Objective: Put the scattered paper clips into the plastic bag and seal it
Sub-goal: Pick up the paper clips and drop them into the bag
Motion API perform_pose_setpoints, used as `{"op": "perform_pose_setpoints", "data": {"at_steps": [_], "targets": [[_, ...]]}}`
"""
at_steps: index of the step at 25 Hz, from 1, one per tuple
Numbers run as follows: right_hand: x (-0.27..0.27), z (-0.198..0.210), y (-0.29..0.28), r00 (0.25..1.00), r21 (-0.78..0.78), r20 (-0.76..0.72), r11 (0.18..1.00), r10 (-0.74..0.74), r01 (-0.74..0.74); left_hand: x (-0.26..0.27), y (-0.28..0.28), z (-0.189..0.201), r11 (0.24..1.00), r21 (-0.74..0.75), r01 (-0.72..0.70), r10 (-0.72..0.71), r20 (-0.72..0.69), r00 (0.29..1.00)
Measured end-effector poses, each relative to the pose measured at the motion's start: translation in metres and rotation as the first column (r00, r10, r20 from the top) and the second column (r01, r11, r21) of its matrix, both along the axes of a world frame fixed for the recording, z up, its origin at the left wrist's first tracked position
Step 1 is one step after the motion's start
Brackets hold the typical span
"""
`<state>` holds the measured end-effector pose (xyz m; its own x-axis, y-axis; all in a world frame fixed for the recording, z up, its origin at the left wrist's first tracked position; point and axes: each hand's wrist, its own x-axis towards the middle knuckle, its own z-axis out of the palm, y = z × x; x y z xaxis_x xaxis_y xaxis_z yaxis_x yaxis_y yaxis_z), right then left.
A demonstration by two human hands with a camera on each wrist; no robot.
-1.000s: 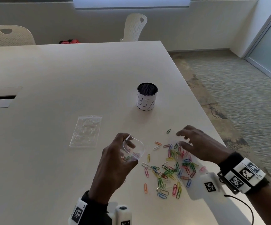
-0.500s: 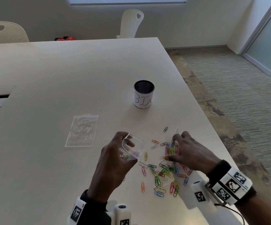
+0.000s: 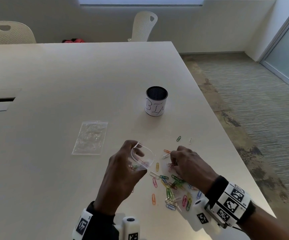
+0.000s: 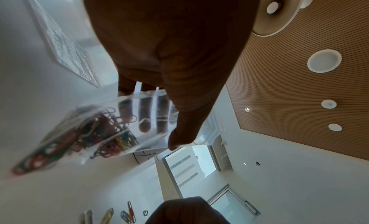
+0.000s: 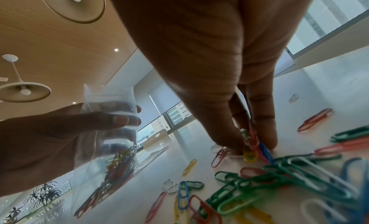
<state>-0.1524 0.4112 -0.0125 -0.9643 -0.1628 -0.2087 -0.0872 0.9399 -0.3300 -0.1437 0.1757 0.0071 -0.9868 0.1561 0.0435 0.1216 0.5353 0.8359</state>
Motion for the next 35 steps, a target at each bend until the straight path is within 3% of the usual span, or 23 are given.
{"op": "perform_pose_setpoints", "data": {"at_steps": [5,10,14,17,21,24,27,29,31,35], "targets": [[-0.007,0.009,0.010,1.000,-0.063,0.026,0.998,-0.011,0.013,0.001,-0.002,0.000,1.000,0.003,-0.006,0.006,-0.003,1.000],[-0.013,0.021,0.024,0.990,-0.279,0.091,0.952,-0.106,0.128,0.002,-0.003,0.001,1.000,0.003,-0.006,0.006,-0.007,1.000],[-0.009,0.058,0.017,0.982,-0.626,0.118,0.757,-0.147,0.188,0.003,-0.002,0.002,1.000,0.000,0.005,-0.005,-0.025,1.000],[-0.004,0.085,-0.008,0.989,-0.769,0.035,0.628,-0.143,0.118,0.004,0.000,0.005,1.000,-0.001,0.016,-0.016,-0.042,0.999],[0.003,0.088,-0.057,0.968,-0.725,-0.226,0.683,-0.113,-0.090,0.004,0.003,0.010,0.999,0.010,0.044,-0.044,-0.051,0.998],[0.010,0.082,-0.071,0.968,-0.653,-0.252,0.740,-0.014,-0.160,0.005,0.001,0.012,0.999,0.023,0.032,-0.030,-0.053,0.998],[0.014,0.091,-0.066,0.970,-0.654,-0.241,0.733,0.032,-0.186,0.006,-0.003,0.011,1.000,0.017,0.011,-0.010,-0.041,0.999],[0.013,0.099,-0.051,0.964,-0.658,-0.264,0.735,-0.019,-0.166,0.007,-0.006,0.009,1.000,0.017,0.012,-0.011,-0.048,0.999],[0.012,0.097,-0.024,0.962,-0.605,-0.256,0.791,-0.092,-0.086,0.008,-0.008,0.010,1.000,0.025,0.006,-0.004,-0.054,0.999],[0.021,0.066,0.037,0.981,-0.333,-0.074,0.932,-0.181,0.147,0.012,-0.010,0.010,1.000,0.030,0.003,-0.002,-0.057,0.998]]}}
